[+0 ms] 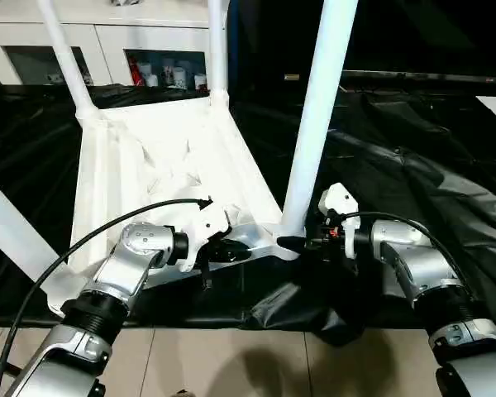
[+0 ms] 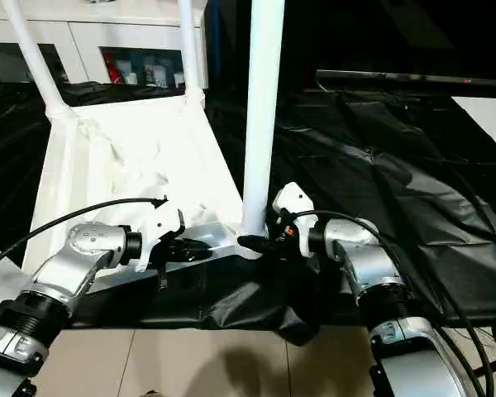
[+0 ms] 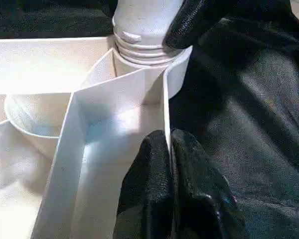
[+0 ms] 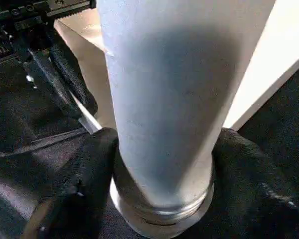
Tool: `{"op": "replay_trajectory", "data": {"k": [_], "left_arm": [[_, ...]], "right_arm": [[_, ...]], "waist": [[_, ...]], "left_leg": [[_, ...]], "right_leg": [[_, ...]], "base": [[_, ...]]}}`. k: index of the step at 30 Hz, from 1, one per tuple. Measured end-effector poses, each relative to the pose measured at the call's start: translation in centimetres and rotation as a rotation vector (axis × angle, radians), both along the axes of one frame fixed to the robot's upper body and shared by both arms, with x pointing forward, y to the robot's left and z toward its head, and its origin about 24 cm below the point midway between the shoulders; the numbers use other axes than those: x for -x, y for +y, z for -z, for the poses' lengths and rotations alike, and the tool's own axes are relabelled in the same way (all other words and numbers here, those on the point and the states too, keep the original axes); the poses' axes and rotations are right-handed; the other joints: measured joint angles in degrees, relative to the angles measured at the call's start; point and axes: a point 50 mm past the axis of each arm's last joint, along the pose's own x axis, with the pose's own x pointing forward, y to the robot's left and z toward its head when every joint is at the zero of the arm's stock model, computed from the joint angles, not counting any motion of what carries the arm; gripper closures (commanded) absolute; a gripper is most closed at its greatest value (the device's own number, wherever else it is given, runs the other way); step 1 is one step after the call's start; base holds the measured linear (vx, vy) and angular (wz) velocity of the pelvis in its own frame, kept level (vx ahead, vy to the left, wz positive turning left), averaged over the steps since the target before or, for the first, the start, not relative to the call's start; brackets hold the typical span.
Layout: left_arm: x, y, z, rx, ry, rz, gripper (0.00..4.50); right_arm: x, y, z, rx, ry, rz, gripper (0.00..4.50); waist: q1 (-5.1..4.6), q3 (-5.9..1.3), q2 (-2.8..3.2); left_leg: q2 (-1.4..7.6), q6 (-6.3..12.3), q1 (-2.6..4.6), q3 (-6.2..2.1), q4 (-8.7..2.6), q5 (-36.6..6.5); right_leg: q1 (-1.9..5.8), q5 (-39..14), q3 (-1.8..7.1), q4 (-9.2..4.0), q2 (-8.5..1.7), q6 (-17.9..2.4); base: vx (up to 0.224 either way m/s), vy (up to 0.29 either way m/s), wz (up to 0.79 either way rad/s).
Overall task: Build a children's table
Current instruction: Rotate leg to tighten
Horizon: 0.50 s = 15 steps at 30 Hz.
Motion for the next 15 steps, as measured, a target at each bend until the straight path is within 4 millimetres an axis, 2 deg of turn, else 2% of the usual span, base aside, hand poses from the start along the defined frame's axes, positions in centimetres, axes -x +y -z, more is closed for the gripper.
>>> {"op": "replay_trajectory", "data": {"k": [9,13,15], "left_arm": [[-0.3,-0.4,0.1,0.002,-0.002,-0.039,4.5],[-1.6,-1.8,0.3,-0.007,-0.025,-0.163,4.5],[-2.5,-3.2,0.5,-0.009,-0.038,-0.254,4.5]], "right_arm": [[-0.2,0.2,0.3,-0.001,-0.009,0.052,1.87],[-1.2,1.0,1.4,-0.06,-0.014,0.33,1.88],[-2.0,1.7,1.7,-0.092,-0.006,0.519,1.88]], "waist": [[0.01,0.0,0.0],[-0.61,-0.01,0.01],[-1.02,-0.01,0.05]], "left_leg": [[0.0,-0.01,0.15,0.0,0.04,0.01],[-0.04,-0.04,0.42,-0.01,0.04,0.01],[-0.06,-0.08,0.44,-0.02,-0.01,0.03]], "right_leg": [[0.08,0.0,0.03,0.09,0.0,0.0],[0.28,0.09,0.11,0.18,0.0,0.03],[0.29,0.19,0.13,0.16,-0.01,0.08]], "base": [[0.0,0.0,0.0],[0.0,0.0,0.0],[0.0,0.0,0.0]]}}
